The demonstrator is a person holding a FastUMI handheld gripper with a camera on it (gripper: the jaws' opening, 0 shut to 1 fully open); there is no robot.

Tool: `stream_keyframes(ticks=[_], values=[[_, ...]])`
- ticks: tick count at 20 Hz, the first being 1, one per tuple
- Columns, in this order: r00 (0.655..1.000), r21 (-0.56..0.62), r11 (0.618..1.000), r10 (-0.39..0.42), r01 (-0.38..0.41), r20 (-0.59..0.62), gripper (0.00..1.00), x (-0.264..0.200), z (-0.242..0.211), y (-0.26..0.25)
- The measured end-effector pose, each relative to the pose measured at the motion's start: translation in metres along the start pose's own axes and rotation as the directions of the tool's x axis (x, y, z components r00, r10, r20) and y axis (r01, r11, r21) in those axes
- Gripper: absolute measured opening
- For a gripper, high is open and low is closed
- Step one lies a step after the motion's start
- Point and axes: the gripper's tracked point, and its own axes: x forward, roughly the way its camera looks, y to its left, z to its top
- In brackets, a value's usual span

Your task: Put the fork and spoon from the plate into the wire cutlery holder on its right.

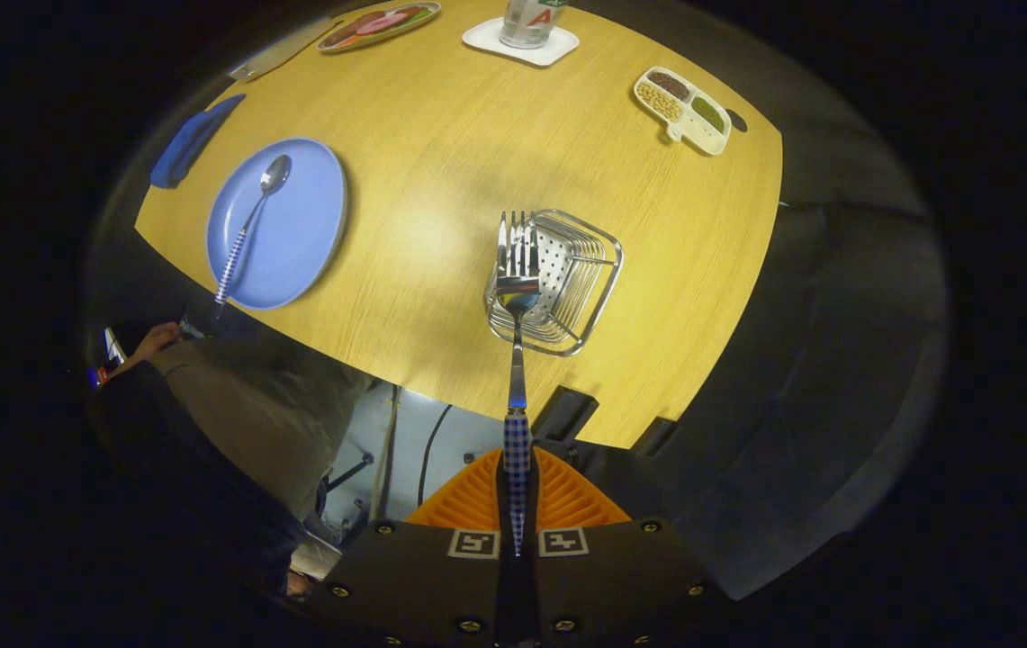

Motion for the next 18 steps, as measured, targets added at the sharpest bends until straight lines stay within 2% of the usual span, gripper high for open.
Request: stream_keyframes(ticks=[4,7,10,15,18], values=[[0.99,-0.047,0.999,-0.014,0.008,-0.137,0.02,0.025,-0.004,-0.015],[0.984,-0.081,0.996,-0.045,0.031,-0.172,0.01,0.036,0.011,-0.019],[0.97,-0.115,0.993,-0.05,0.023,-0.237,0.01,0.047,0.018,-0.021],[0.945,-0.146,0.989,-0.073,0.027,-0.319,0.01,0.045,0.021,-0.028],[0.943,-0.141,0.989,-0.09,0.046,-0.32,0.03,0.047,0.034,-0.034]])
